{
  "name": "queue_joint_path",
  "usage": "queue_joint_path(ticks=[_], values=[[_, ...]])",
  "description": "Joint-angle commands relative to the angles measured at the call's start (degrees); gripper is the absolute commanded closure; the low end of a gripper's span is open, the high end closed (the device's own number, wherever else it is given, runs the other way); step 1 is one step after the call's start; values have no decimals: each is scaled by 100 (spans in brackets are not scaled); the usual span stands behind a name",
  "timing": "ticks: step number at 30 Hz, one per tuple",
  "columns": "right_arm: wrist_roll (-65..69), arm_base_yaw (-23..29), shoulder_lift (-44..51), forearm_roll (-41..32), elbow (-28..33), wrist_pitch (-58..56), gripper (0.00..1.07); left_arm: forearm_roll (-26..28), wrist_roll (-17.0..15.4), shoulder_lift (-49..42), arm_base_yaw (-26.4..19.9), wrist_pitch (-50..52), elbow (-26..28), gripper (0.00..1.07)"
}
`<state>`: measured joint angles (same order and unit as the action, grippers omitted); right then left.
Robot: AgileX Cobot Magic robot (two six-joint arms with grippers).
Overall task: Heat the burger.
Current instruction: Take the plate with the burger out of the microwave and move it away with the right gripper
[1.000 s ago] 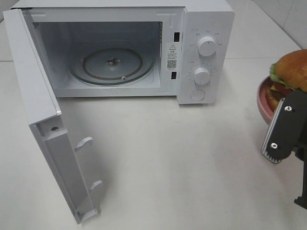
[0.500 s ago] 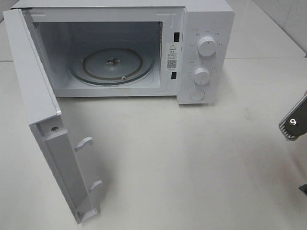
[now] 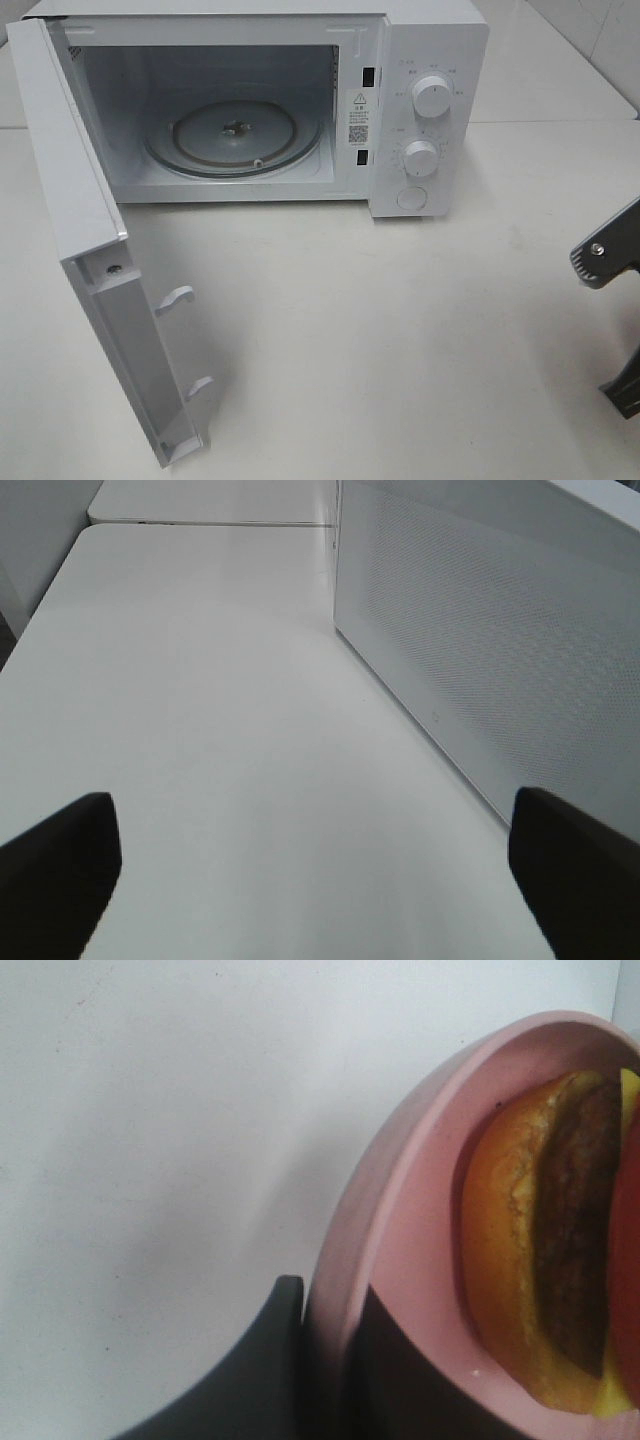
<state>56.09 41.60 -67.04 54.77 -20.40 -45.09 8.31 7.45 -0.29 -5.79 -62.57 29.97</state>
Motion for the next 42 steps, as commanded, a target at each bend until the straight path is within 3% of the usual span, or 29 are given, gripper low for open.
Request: queue_joint_path(ticks=[1,17,26,36,42], values=[[441,-17,-223,476,-29,-11,107,6,0,-97,0,80,-6,9],[2487,-17,-1748,1570,-29,183,107,6,0,-97,0,80,-6,9],[3105,-447,-2418,2194,-29,458,106,6,0,-97,0,80,-6,9],[3610,-550,-2939,2447,-29,607,103,6,0,-97,0,80,-6,9],[3587,-550,-3037,2406,-57,802,94,6,0,-97,0,80,-6,9]])
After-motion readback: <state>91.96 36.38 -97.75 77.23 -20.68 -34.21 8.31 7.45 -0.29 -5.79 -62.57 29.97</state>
